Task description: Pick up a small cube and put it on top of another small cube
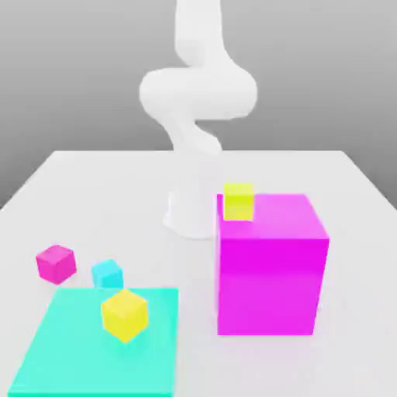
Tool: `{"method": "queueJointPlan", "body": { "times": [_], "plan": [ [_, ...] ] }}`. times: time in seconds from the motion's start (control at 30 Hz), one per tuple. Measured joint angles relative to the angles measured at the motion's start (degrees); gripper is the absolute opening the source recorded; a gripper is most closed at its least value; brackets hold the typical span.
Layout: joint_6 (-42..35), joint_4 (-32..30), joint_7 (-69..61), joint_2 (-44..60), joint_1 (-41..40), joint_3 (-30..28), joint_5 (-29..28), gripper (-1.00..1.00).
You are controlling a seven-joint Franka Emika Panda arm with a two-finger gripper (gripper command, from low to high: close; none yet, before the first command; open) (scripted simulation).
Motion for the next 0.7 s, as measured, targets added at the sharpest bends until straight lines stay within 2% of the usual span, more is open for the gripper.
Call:
{"method": "queueJointPlan", "body": {
  "times": [0.57, 0.63, 0.7],
  "plan": [
    [24.82, -24.81, -21.89, 36.46, -15.19, -29.55, 0.05, 0.0],
    [27.59, -27.12, -24.63, 40.53, -17.73, -31.36, 0.82, 0.0],
    [29.58, -27.35, -27.93, 43.46, -20.03, -30.54, 4.44, 0.0]
  ]
}}
